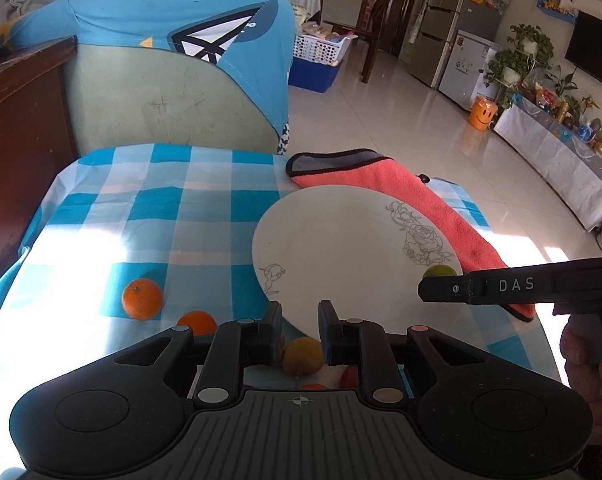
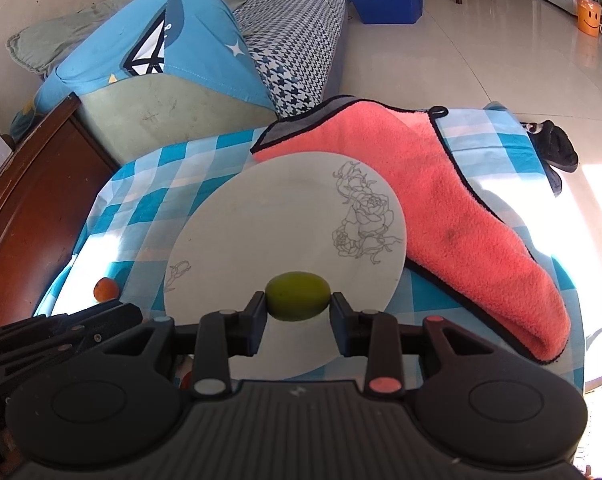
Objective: Organize fruits
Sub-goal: 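Carry the green mango in the right tool while the left tool carries the tomato to the plate, then lower and open the right tool on the plate while the left tool releases the tomato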
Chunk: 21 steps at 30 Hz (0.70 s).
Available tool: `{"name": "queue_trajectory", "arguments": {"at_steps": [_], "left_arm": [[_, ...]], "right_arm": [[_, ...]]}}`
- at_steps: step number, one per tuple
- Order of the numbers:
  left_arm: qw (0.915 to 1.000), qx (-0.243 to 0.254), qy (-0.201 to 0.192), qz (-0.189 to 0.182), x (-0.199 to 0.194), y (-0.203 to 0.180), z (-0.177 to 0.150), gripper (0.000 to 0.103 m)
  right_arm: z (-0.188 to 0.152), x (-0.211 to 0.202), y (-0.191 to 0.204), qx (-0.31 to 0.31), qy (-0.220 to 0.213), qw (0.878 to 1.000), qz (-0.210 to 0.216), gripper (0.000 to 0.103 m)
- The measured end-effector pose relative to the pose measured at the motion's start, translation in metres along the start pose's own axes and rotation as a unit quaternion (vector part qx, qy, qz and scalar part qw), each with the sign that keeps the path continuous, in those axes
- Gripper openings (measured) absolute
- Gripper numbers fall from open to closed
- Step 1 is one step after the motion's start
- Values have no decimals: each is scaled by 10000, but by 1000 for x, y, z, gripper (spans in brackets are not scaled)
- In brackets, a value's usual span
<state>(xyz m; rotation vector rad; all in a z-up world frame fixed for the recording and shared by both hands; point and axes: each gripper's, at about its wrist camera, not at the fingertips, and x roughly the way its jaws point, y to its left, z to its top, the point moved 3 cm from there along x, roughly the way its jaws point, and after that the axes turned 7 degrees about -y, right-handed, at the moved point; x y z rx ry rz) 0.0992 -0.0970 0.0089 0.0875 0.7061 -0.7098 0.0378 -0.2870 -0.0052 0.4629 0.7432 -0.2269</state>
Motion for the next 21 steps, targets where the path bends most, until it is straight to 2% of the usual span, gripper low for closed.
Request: {"name": "queue_trajectory", "arguments": {"at_steps": [5, 7, 10, 13, 18, 21], "left_arm": [[9975, 662, 199, -153, 5, -26, -13, 19], [9966, 771, 189, -217, 5, -33, -15, 19], [9956, 800, 312, -379, 9, -41, -19, 18], [9948, 805, 527, -343, 17, -42, -26, 19], [9948, 485, 800, -408, 20, -40, -29, 19], [9933, 543, 963, -340, 25, -41, -35, 18]], "right_arm": [[0, -2, 3, 16, 19, 10000, 85, 34], [0, -4, 5, -98, -40, 9999, 53, 34], [0, -4, 5, -112, -53, 9999, 41, 34], [1, -4, 3, -43, -47, 10000, 52, 34], [1, -6, 5, -65, -73, 9999, 85, 34], [1, -6, 6, -82, -83, 9999, 100, 34]]}}
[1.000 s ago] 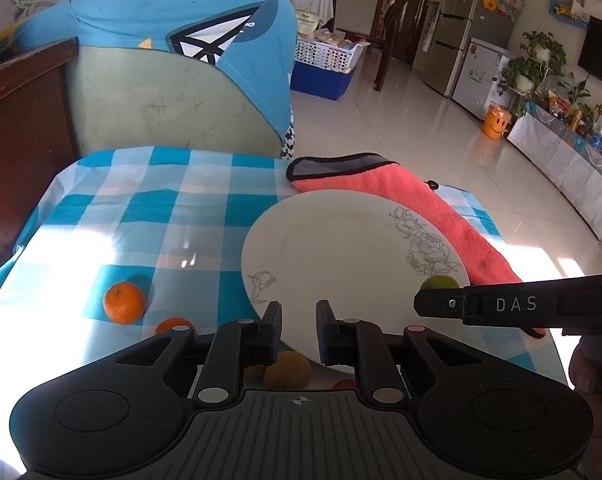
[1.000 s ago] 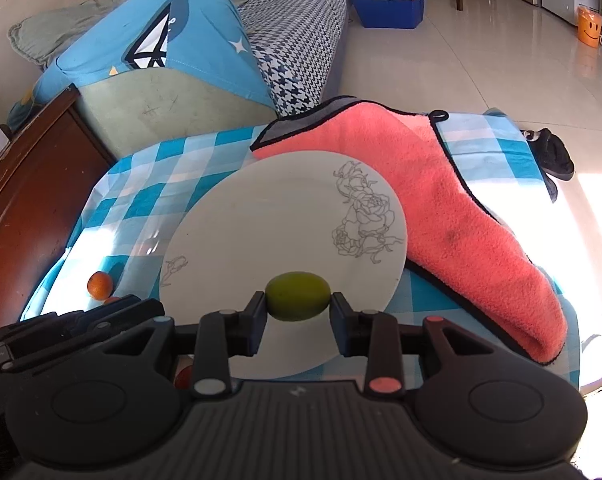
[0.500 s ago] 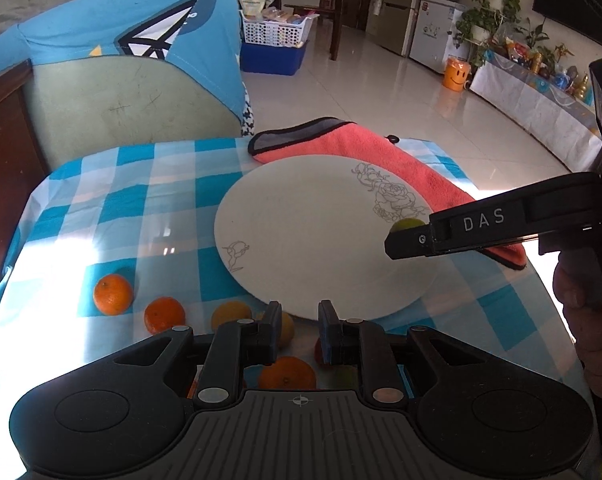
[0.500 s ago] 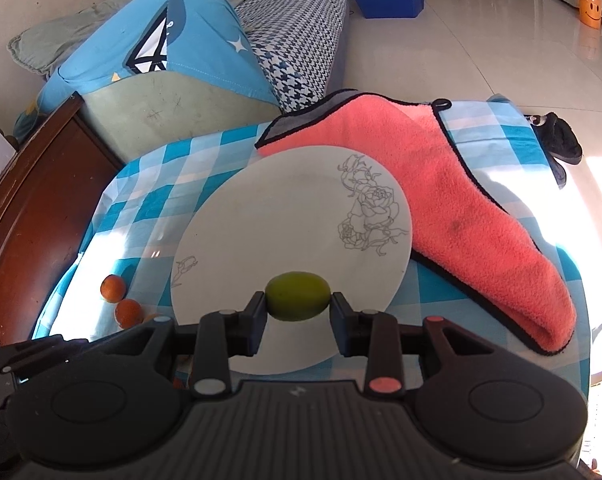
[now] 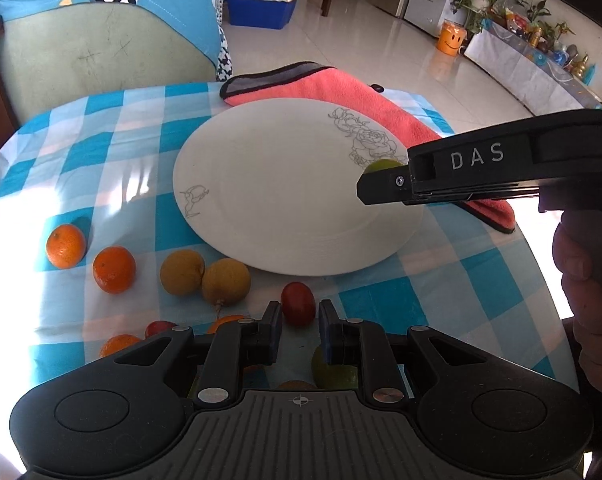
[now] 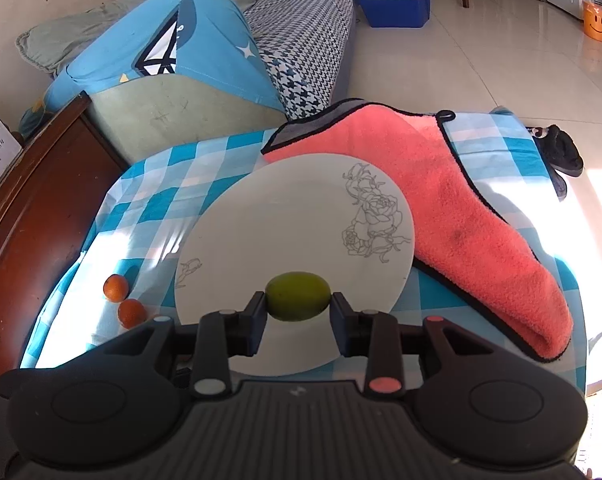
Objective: Organize fruits
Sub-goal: 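Lower and open the right tool on the plate while the left tool releases the tomato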
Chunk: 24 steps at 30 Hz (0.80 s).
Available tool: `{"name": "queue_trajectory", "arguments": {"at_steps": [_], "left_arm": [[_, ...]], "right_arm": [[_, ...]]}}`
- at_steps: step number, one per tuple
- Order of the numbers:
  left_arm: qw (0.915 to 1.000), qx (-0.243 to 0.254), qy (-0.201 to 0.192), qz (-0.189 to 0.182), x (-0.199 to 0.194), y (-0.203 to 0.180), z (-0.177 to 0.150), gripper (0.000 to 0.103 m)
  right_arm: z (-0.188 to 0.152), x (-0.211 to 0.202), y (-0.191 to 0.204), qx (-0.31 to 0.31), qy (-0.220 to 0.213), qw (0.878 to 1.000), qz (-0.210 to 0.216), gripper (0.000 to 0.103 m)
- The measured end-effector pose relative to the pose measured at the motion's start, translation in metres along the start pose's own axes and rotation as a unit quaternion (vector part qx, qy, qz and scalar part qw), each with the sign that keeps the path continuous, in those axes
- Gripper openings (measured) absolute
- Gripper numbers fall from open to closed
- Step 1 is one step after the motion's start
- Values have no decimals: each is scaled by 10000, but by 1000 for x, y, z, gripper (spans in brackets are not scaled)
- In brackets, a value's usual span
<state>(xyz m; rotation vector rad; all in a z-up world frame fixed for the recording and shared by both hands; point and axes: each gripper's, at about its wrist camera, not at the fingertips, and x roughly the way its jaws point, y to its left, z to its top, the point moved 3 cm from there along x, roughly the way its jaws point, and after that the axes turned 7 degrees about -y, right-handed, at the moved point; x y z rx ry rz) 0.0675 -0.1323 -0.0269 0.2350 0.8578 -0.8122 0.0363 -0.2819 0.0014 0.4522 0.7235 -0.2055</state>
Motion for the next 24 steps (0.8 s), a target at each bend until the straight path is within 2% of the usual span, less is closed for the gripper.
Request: {"name": "queue_trajectory", "arguments": {"at_steps": [11, 17, 24], "left_arm": [[9997, 94, -203, 80, -1, -4, -1, 16], [9988, 28, -487, -54, -17, -4, 14, 16], [9978, -65, -638, 190, 0, 2, 25, 16]], "right_arm": [[-1, 2, -1, 38, 52, 10000, -4, 34], [0, 3, -5, 199, 83, 9998, 13, 34], [1, 5, -10, 332, 107, 9994, -11, 34]]}}
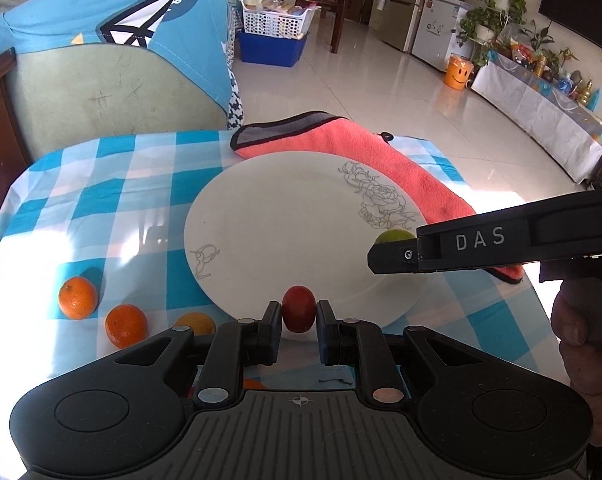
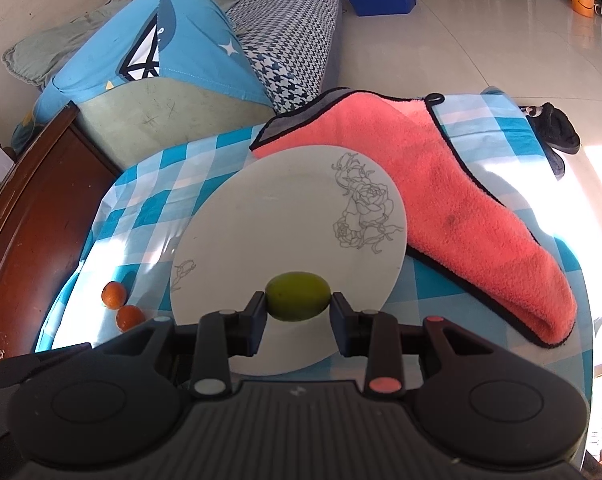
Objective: Organize fruits
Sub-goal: 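Lower and open the right tool on the plate while the left tool releases the tomato, then withdraw both tools from the plate back toward the fruit cluster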
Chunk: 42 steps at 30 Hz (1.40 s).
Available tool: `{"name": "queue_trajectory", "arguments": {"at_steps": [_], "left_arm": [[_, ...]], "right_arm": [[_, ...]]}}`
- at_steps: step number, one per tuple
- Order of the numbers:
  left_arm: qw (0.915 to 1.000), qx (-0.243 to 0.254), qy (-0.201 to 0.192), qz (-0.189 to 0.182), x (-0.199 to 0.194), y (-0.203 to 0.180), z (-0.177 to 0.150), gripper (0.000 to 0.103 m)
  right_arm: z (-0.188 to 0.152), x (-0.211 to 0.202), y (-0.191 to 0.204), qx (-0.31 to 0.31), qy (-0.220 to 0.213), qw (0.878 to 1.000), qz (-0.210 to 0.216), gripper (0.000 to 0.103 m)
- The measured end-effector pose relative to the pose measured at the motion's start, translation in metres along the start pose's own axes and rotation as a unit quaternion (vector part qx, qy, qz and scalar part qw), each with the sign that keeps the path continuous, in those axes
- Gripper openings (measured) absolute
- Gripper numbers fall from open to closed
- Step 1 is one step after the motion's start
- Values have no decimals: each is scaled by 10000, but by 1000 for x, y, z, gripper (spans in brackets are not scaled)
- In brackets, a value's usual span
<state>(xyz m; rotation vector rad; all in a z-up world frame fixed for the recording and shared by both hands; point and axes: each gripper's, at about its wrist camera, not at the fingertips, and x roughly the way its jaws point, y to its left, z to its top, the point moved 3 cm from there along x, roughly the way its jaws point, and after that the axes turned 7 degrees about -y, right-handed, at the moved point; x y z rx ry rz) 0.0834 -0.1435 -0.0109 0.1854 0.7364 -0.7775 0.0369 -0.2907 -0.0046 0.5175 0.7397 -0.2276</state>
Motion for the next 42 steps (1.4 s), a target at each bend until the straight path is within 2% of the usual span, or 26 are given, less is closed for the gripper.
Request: {"name": "queue_trajectory", "arguments": {"at_steps": [6, 9, 10, 12, 13, 14, 18, 20, 26, 29, 36, 42], "left_arm": [[9995, -137, -174, 206, 13, 5, 4, 17], [9992, -234, -209, 234, 10, 9, 6, 21], [9991, -243, -244, 251, 8, 10, 7, 26], [9986, -301, -308, 323, 3, 11, 8, 43], [9981, -346, -361, 373, -1, 12, 9, 57], [9976, -375, -410, 416, -4, 13, 10, 66], [9971, -370, -432, 502, -17, 13, 10, 74], [9968, -413, -392, 568, -22, 14, 7, 83], [9948, -487, -216, 872, -38, 15, -8, 86], [9939, -585, -93, 928, -47, 15, -20, 87], [9914, -510, 118, 1201, -65, 8, -43, 88], [9901, -523, 220, 1286, -76, 3, -60, 88]], "right_arm": [[0, 3, 0, 83, -24, 10000, 32, 37], [2, 1, 2, 50, -84, 9999, 60, 41], [2, 0, 3, 24, -110, 9999, 59, 43], [2, -1, 4, -11, -128, 9999, 67, 44], [3, -1, 5, -13, -128, 9999, 76, 44], [3, -1, 5, -14, -125, 9999, 83, 44], [2, -4, 6, -18, -139, 9999, 98, 46], [-1, -8, 8, -28, -139, 9998, 115, 48], [-15, -25, 16, -368, -214, 9991, 85, 54], [-27, -35, 18, -487, -279, 9984, 42, 62], [-58, -55, 20, -535, -289, 9981, 20, 66], [-79, -70, 16, -442, -253, 9987, 23, 66]]}}
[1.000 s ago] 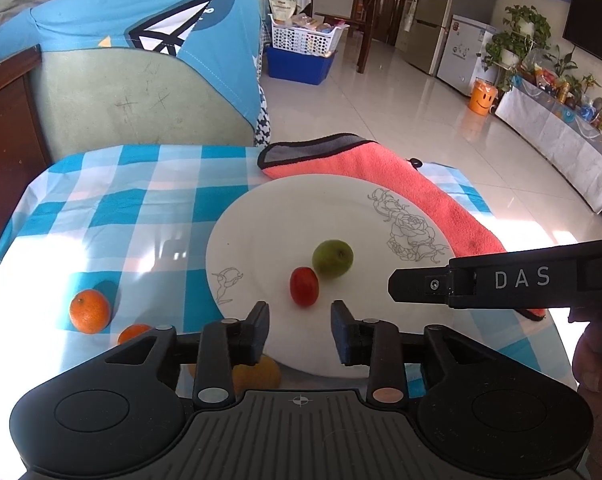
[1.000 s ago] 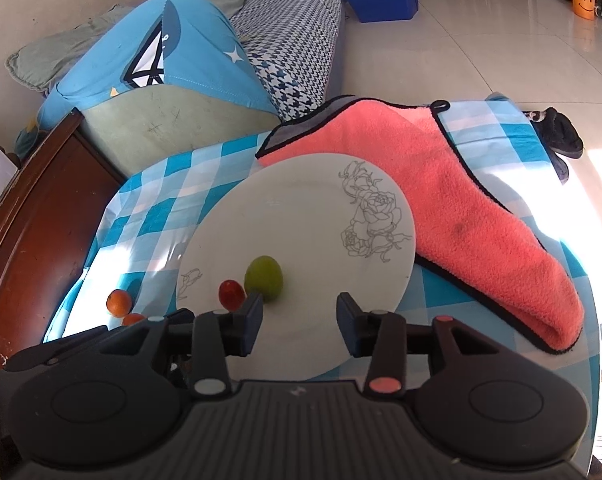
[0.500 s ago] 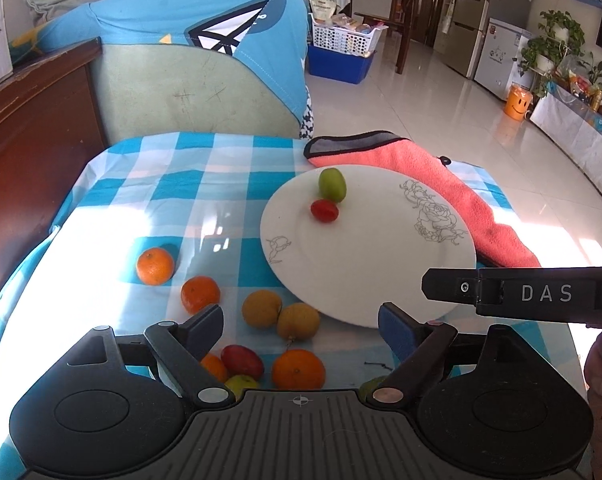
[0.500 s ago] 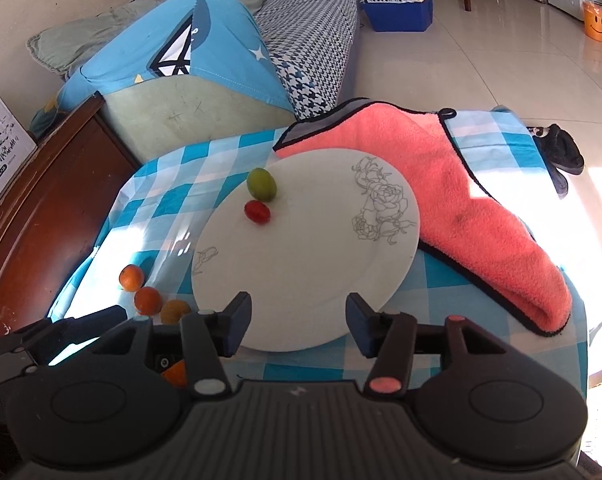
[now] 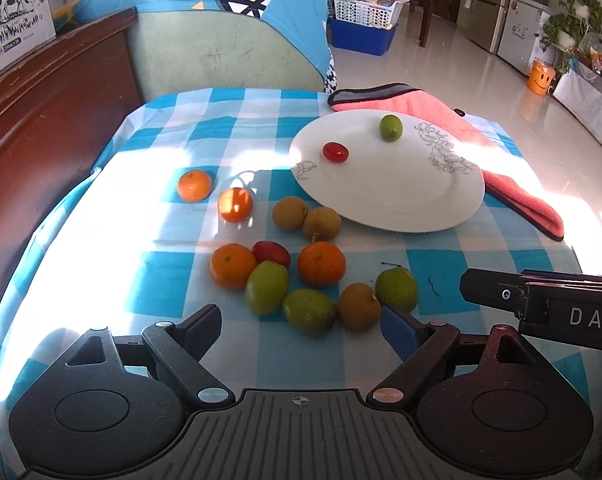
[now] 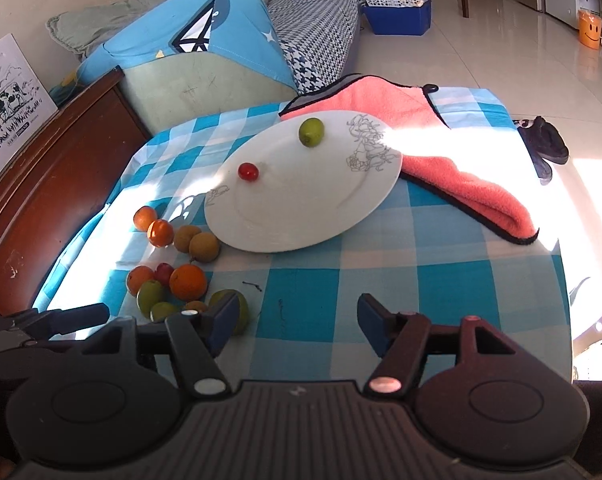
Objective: Organize fruits
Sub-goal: 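Withdraw both tools from the plate back toward the fruit cluster, then grasp a tangerine with the right tool while the left tool grasps another tangerine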
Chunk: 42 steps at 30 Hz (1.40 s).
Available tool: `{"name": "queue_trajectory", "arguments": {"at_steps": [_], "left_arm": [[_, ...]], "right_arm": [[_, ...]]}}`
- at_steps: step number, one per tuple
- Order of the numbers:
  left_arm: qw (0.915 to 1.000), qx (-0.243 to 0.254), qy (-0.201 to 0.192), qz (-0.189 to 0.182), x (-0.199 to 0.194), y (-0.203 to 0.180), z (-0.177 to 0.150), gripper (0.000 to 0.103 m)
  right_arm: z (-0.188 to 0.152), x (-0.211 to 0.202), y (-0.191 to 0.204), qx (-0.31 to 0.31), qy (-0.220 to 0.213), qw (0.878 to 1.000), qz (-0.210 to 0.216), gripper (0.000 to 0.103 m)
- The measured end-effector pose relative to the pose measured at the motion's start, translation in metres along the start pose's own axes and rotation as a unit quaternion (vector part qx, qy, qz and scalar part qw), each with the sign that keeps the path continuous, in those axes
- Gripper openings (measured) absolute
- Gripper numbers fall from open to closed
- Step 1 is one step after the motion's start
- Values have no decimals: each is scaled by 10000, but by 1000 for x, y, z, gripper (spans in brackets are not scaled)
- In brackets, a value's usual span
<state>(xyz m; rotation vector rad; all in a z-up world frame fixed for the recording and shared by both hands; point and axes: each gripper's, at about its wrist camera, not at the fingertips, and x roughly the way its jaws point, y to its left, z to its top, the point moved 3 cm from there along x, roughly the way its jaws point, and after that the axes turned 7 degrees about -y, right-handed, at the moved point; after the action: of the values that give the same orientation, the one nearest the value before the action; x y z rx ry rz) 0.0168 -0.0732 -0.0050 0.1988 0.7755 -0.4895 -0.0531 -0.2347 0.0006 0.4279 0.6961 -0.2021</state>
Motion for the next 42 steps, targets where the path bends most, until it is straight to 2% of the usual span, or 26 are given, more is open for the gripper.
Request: {"name": "queue_trajectory", "arguments": {"at_steps": [10, 17, 27, 32, 34, 36, 39, 42], "left_arm": [[9998, -117, 96, 119, -13, 8, -19, 88], [9984, -430, 125, 348, -17, 32, -25, 88], [9947, -822, 52, 612, -22, 70, -31, 88], [9942, -929, 70, 542, -23, 77, -37, 88], [9940, -956, 74, 518, -22, 78, -38, 88], [9937, -1009, 60, 478, -21, 78, -39, 87], [9942, -1000, -4, 394, -20, 73, -37, 87], [9934, -1097, -137, 313, -17, 69, -32, 87]], "right_arm": [[-25, -19, 8, -95, 57, 9998, 176, 66], [-48, -27, 22, -345, 252, 9982, 424, 66], [-80, -34, 55, -1049, 539, 9891, 884, 66], [-88, -29, 65, -1326, 602, 9852, 906, 56], [-91, -26, 65, -1352, 656, 9848, 866, 46], [-92, -25, 66, -1409, 605, 9846, 836, 43], [-92, -25, 66, -1448, 545, 9845, 830, 29], [-91, -25, 65, -1389, 515, 9853, 850, 27]]}}
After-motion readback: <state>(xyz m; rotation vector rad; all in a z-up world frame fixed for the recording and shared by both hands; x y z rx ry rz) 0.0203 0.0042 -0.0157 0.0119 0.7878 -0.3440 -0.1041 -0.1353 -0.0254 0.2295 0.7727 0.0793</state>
